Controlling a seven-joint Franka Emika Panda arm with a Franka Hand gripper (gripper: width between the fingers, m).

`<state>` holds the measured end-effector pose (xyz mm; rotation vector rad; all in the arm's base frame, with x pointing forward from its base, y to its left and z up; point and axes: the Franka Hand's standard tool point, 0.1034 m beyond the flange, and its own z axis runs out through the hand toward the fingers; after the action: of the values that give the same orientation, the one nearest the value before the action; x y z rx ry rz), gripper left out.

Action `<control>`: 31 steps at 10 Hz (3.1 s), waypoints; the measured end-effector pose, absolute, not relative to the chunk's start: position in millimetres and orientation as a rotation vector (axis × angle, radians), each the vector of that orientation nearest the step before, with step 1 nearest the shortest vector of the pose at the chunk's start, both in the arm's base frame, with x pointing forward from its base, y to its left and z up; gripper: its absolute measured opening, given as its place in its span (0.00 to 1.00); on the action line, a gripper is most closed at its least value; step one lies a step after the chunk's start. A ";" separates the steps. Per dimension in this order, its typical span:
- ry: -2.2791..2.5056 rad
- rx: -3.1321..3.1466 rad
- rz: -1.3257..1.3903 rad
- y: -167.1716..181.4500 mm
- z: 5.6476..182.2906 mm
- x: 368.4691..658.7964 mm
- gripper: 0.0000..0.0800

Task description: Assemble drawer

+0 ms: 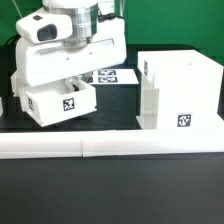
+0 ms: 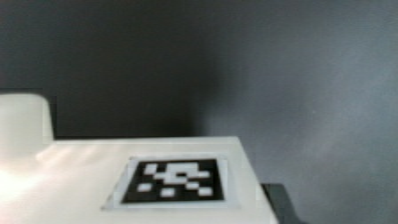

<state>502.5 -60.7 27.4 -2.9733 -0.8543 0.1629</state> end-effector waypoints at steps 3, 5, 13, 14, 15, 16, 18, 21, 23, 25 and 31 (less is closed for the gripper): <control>-1.088 -2.889 0.162 -63.3 26.3 500.7 0.05; -1.418 -2.750 0.172 -65.8 23.5 500.3 0.05; -2.060 -2.367 0.178 -65.7 22.7 515.2 0.05; -2.110 -2.361 0.156 -64.8 23.7 520.1 0.05; -2.115 -2.358 0.161 -65.2 23.7 519.9 0.05; -2.112 -2.360 0.161 -65.9 23.4 519.4 0.05; -2.124 -2.372 0.136 -65.6 22.4 520.3 0.05; -2.170 -2.349 0.129 -59.8 19.7 525.0 0.05; -2.167 -2.357 0.121 -61.9 18.9 524.5 0.05; -2.171 -2.355 0.122 -61.6 16.8 526.6 0.05; -2.202 -2.306 0.164 -62.0 14.6 534.7 0.05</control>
Offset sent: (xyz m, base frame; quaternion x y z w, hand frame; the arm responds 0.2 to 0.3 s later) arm 0.0000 0.0000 0.0000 0.0000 0.0000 -0.1938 0.9810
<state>534.7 -62.0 14.6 -2.3060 -2.2019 0.1635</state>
